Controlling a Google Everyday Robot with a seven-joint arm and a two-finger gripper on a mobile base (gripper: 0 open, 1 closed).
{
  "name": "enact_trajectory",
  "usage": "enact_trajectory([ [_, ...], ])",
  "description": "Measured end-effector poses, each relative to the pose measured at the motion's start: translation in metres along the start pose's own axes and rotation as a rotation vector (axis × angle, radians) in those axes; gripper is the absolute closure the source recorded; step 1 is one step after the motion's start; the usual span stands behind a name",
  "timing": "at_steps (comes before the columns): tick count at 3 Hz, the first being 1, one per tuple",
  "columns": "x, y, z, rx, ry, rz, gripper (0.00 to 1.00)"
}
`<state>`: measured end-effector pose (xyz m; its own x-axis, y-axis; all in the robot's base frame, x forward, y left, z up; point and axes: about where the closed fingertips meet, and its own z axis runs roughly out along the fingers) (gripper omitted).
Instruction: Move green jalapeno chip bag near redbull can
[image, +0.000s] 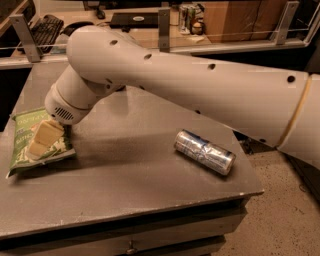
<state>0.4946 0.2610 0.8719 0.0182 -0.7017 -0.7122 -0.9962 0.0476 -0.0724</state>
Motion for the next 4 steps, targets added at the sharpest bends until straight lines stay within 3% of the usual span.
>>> enact_trajectory([
  [1, -0.001, 0.001, 0.013, -0.013, -0.008, 0.02, 0.42],
  [2, 0.001, -0.002, 0.005, 0.013, -0.01, 0.013, 0.65],
  [3, -0.003, -0.014, -0.018, 0.056, -0.002, -0.033, 0.88],
  [4, 0.0, -0.029, -0.044, 0.093, 0.025, -0.08, 1.0],
])
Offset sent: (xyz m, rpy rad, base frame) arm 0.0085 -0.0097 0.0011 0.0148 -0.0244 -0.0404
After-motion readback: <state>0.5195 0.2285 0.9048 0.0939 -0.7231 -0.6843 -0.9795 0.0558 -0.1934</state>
